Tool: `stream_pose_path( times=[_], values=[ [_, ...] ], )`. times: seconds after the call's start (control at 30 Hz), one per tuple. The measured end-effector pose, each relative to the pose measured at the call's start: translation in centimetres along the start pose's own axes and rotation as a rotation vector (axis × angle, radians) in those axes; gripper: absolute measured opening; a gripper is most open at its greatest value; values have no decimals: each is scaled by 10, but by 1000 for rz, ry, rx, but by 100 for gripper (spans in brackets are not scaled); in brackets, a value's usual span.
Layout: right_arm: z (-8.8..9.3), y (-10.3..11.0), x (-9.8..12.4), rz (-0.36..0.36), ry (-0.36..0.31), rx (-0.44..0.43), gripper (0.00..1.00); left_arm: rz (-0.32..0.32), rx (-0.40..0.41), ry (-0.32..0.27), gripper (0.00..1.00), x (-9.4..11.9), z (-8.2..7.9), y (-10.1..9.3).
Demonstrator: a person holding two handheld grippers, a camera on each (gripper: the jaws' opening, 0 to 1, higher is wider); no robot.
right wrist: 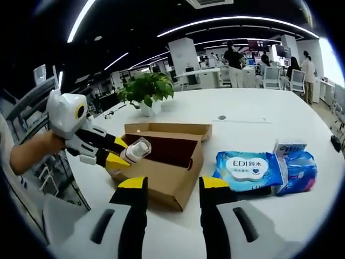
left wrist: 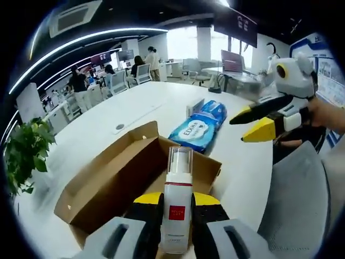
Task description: Operate the shoe box by opening the lid, removing the specified soft item, and placing it in the target area until the item is outside and the box remains undamaged.
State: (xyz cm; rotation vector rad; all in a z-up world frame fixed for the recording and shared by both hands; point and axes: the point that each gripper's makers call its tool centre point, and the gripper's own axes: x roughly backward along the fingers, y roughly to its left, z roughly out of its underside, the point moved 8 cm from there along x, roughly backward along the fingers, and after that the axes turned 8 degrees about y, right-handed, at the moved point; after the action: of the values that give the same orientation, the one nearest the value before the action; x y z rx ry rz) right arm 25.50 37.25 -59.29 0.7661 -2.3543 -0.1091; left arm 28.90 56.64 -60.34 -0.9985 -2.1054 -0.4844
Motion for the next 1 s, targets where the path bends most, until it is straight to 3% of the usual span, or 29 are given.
stream_pose_path(
  times=[0.53, 1.0],
  values=[
    [-6, 16, -22, -74, 11, -100, 30, 17, 80, -69, 19, -13, -8, -41],
    [-7, 18, -42, -58, 31, -216, 28, -35, 127, -115, 19, -19, -12, -54]
  ],
)
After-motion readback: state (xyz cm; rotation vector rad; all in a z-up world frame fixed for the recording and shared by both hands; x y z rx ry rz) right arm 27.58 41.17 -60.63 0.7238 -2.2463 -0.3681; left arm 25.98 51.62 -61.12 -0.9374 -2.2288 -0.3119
